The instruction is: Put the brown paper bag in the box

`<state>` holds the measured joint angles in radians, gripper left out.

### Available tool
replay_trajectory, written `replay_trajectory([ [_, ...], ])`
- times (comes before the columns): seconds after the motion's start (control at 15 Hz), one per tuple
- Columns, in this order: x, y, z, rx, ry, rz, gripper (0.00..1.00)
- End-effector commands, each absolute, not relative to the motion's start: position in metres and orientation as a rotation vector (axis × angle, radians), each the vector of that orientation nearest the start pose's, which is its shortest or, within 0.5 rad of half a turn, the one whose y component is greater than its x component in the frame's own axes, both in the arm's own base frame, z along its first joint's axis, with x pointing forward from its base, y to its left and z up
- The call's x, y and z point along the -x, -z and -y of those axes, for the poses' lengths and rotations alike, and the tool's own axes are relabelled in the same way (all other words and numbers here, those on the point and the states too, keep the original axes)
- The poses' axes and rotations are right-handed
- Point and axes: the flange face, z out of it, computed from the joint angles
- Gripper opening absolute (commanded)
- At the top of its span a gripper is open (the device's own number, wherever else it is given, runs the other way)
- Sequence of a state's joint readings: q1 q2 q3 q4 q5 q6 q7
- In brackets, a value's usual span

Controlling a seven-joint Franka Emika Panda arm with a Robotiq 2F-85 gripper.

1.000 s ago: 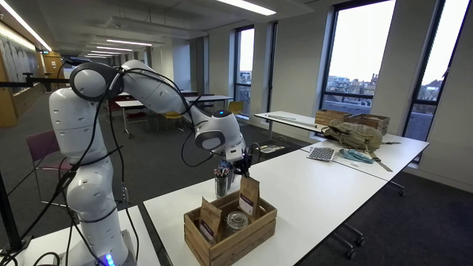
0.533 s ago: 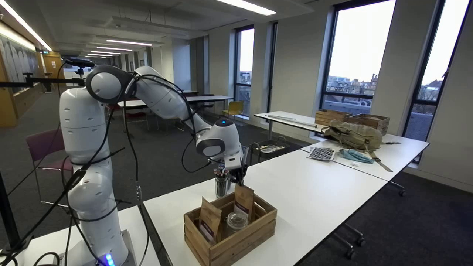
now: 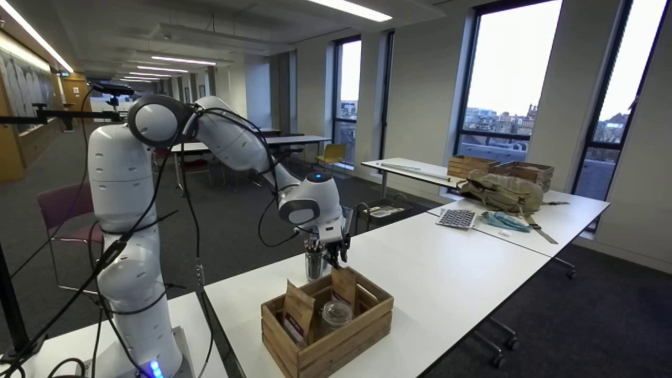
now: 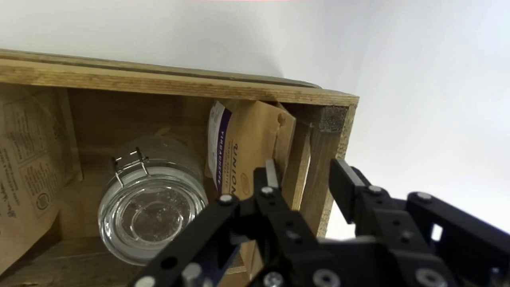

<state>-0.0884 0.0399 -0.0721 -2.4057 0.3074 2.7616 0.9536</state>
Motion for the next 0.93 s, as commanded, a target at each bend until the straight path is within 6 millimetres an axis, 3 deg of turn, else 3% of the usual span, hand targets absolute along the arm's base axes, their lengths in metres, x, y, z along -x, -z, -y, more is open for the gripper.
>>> replay_trajectory([
  [0.0, -0.512, -0.355, 0.089, 2.254, 0.372, -1.729, 0.72],
  [0.27, -0.502, -0.41, 0.07, 2.504, 0.399, -1.518, 0.99],
  [0.6, -0.482, -0.479, 0.019, 2.771, 0.268, -1.216, 1.0],
  [0.87, -0.465, -0.485, -0.02, 2.9, 0.061, -0.94, 1.0],
])
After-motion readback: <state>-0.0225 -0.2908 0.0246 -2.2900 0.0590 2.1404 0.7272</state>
